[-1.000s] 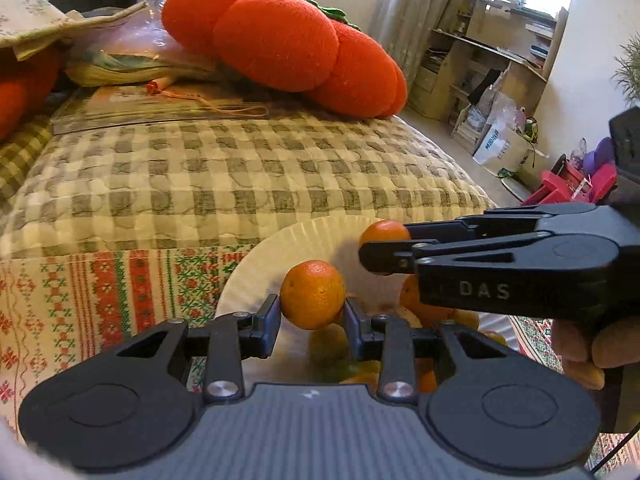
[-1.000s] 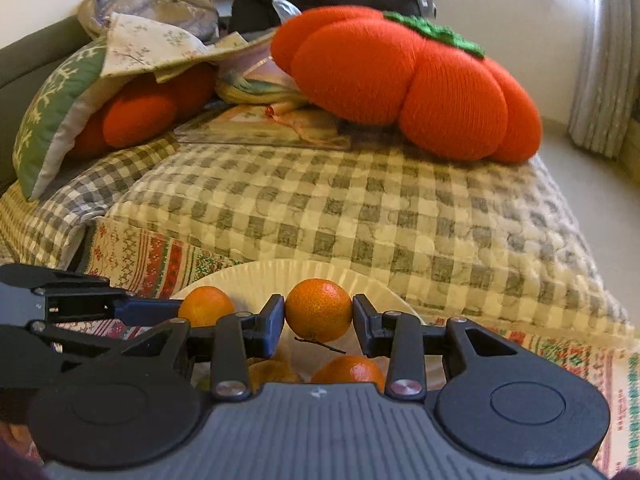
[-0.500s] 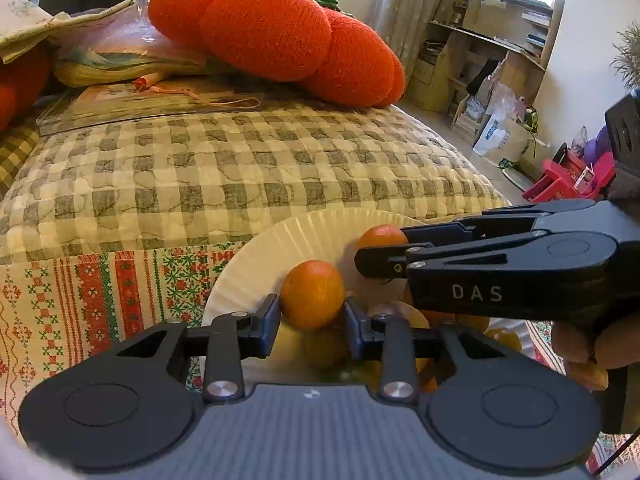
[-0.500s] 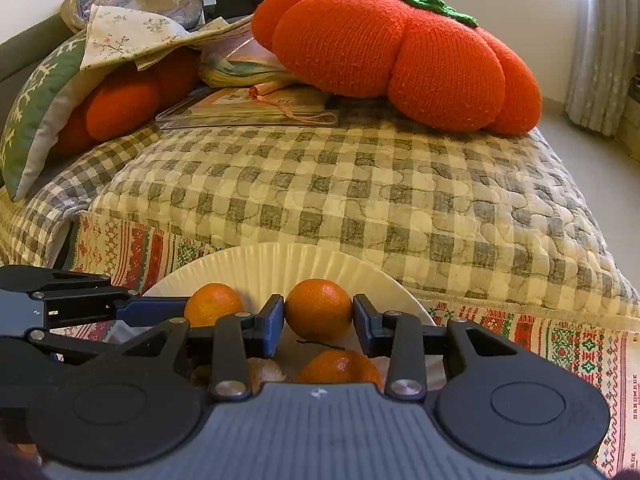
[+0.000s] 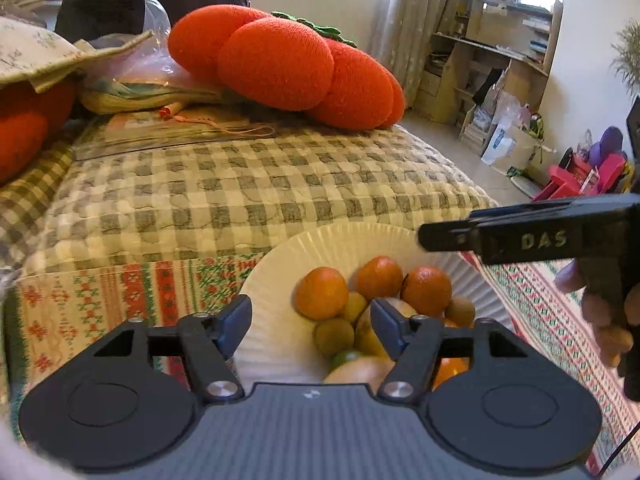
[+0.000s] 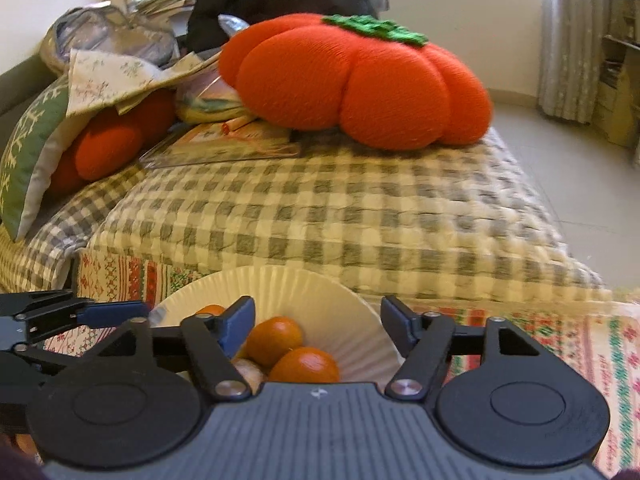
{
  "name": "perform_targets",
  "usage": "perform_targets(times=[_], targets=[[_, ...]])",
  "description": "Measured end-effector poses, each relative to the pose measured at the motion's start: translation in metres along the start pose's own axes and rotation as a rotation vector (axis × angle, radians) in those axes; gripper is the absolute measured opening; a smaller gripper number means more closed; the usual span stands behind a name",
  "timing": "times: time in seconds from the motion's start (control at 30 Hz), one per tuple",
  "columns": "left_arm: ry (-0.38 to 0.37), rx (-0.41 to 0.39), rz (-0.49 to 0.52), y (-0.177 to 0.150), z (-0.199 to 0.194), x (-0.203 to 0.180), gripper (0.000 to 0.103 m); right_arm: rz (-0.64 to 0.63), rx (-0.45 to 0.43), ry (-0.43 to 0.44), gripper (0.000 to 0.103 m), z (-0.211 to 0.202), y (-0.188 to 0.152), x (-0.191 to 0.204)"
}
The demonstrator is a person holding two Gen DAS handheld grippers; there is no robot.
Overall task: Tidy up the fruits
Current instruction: 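Lower both fruits onto the plate and open both tools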
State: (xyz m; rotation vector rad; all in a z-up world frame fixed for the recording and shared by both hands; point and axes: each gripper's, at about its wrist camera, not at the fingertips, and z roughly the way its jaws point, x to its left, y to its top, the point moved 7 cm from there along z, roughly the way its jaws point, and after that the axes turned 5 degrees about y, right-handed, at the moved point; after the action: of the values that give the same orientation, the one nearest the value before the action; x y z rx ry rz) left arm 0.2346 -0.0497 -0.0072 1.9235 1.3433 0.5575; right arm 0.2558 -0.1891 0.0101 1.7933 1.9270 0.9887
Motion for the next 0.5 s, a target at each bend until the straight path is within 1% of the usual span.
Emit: perform_targets(times=[0.13,0.2,0.27,0.5], targets=[[0.04,0.001,-0.005,-0.004,-0.014,0.0,0.073,0.01,-0.001,-0.027,0.075,-0.016,-0.008,-0.005],[0.047,0.001,-0.017,-0.007,-0.023,0.0,0.076,0.011,0.0,-0.038,0.078,-0.022,-0.013,-0.006],[0.056,0.001,-0.018,-0.01,-0.031,-0.003,0.081,0.015,-0.002,-0.044,0.08,-0.03,-0.018,-0.006],[0.088,0.002,-0.026,-0.024,-0.059,-0.01,0.092,0.018,0.003,-0.076,0.087,-0.054,-0.035,-0.004]])
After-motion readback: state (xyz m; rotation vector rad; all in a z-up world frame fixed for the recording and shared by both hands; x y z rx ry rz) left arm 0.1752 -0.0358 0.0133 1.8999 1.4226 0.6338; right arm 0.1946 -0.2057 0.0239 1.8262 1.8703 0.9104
